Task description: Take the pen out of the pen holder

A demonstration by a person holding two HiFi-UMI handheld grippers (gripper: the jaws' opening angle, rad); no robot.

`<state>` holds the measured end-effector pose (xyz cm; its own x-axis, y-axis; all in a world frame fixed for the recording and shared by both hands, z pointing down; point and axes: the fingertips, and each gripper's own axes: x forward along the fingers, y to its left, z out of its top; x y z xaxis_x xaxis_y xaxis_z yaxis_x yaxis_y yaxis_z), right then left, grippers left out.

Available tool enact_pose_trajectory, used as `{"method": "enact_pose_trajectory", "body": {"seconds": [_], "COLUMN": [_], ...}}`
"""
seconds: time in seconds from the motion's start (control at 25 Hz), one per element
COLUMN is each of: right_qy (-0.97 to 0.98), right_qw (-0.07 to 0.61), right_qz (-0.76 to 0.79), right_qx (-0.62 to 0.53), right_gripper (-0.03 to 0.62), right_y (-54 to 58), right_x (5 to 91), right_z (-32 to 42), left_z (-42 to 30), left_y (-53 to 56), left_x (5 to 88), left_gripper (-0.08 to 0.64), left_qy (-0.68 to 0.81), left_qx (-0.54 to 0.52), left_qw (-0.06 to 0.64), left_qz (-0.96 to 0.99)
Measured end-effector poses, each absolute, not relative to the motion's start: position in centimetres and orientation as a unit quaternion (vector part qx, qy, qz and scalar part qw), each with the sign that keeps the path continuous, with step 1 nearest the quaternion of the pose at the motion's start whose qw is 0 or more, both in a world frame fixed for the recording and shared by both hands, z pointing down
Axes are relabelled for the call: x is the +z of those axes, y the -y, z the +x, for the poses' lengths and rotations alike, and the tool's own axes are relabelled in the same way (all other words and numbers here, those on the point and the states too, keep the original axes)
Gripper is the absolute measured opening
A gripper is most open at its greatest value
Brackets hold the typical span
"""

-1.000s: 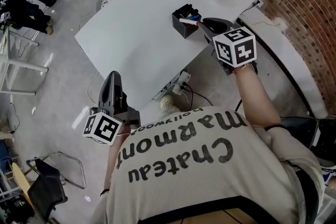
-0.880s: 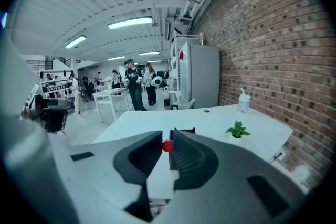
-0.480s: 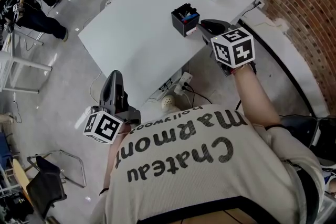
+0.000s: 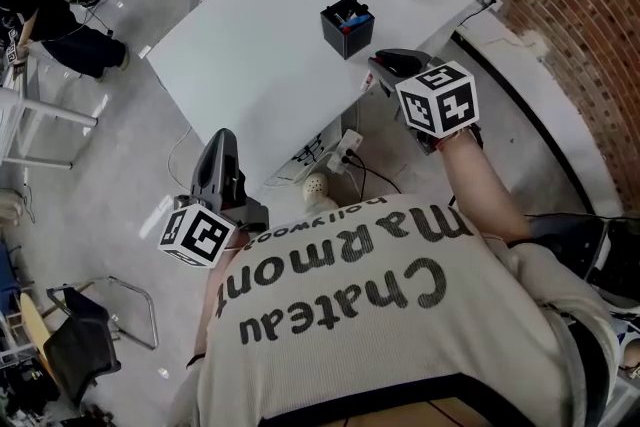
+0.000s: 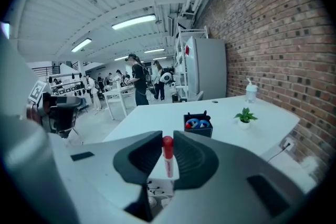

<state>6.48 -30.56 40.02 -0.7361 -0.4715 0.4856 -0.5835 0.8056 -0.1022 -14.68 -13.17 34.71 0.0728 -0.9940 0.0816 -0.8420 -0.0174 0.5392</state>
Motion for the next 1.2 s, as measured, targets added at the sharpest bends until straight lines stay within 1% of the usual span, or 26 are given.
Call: {"method": "enact_pose_trajectory", "body": {"seconds": [0.48,0.76,0.92,1.2], "right_qy": [0.931,0.941,0.946,0.942], "right_qw": [0.201,0.192,0.167,0.106], "right_qz": [0.254,0.225,0.223,0.246], "right_qx": [0.168,0.165,0.167,0.201], "right_gripper": [0.067,0.067,0.067,0.067], "right_y": [26.3,24.3,23.8,24.0], "right_x": [41.7,40.9,39.6,38.1], "right_z": [7.5,7.0,7.0,7.7], "left_z": [-11.3,-9.9,-9.2,-7.9], "left_y": [10.8,9.9,10.0,10.2], "left_x": [35.8,36.1,36.0,36.7], "left_gripper": [0.0,0.0,0.0,0.0], "left_qy": [0.667,0.67,0.671,0.679], "left_qx": [-0.163,-0.161,-0.156,-0.117], "left_qw": [0.238,0.239,0.236,0.237], "left_qz": [0.687,0.684,0.686,0.684]}}
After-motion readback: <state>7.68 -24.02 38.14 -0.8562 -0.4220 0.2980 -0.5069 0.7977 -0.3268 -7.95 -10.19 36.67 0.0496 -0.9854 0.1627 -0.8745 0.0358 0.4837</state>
